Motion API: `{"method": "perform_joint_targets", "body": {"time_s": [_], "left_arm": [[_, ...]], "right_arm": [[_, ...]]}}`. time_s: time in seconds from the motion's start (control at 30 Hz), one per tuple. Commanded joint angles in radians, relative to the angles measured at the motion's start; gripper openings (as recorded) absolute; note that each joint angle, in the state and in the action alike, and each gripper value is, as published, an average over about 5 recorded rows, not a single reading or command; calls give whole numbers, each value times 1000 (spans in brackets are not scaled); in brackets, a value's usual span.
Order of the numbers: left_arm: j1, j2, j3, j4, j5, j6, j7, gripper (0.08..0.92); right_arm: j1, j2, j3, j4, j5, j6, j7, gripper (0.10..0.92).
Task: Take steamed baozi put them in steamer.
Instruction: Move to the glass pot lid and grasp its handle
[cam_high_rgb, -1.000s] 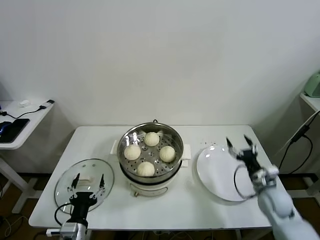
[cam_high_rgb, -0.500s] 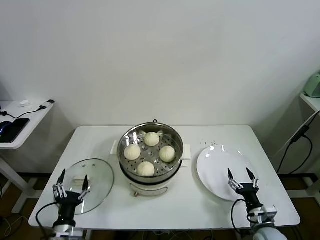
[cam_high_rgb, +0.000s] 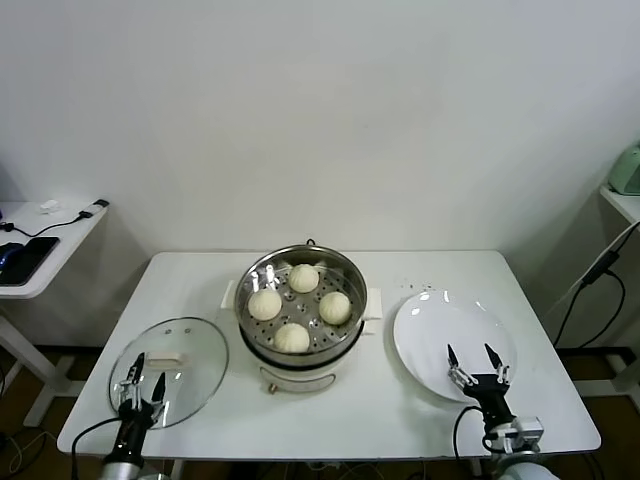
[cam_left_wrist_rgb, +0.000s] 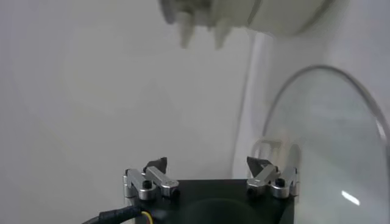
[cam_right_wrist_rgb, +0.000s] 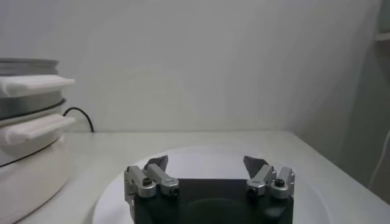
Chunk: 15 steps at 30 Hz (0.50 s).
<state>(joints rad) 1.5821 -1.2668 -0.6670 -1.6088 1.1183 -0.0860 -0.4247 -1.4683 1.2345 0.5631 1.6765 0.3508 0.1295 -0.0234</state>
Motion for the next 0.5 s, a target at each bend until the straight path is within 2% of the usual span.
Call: {"method": "perform_joint_targets", "body": {"time_s": [0.03,0.5], "left_arm": [[-88,14,5,141,131,21,-18,823],[-201,16,21,188,109,41,-14,823]], "right_arm": [[-12,19,4,12,-21,-13,2,823],[-21,26,17,15,-27,-13,2,823]]}}
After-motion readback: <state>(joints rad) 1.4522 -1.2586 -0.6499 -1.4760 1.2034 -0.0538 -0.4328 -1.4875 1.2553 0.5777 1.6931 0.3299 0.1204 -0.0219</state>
